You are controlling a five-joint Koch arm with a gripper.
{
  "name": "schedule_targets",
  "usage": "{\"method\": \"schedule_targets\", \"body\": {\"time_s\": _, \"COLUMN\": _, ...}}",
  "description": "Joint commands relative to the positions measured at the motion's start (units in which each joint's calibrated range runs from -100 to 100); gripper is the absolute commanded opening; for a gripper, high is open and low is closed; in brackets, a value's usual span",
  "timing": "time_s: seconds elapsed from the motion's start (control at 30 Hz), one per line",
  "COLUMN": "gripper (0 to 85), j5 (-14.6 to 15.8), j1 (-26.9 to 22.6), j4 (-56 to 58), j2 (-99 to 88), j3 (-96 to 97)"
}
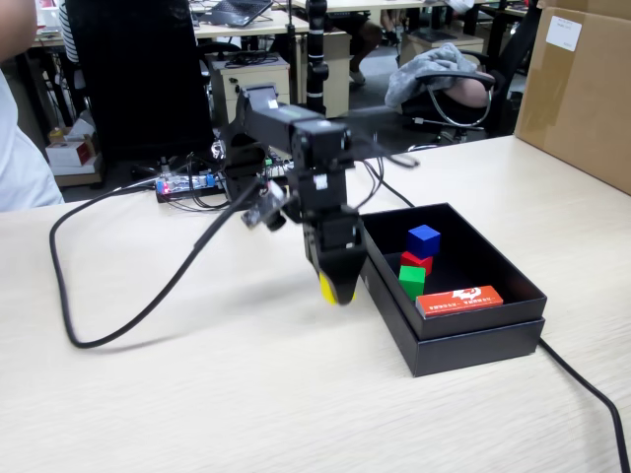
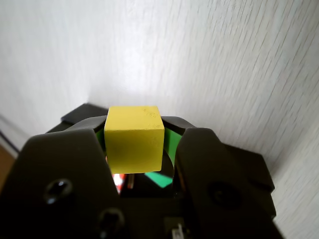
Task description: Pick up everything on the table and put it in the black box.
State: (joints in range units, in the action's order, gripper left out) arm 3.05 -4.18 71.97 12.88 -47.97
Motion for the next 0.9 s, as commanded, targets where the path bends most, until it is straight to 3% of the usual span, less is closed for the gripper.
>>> {"method": "schedule_targets", "body": {"time_s": 0.0, "gripper": 1.1, "j5": 0.0, "j1": -2.5, "j4": 0.2, "j2": -15.1, "j3": 0.6}}
{"method": "schedule_targets", "body": {"time_s": 0.33, "gripper": 1.1, "j5": 2.6, "j1": -9.4, "j4": 1.1, "j2": -12.9, "j3": -0.8}}
{"method": "schedule_targets", "body": {"time_s": 0.87, "gripper": 1.2, "j5": 3.5, "j1": -10.2, "j4": 3.1, "j2": 15.4, "j3": -15.0}}
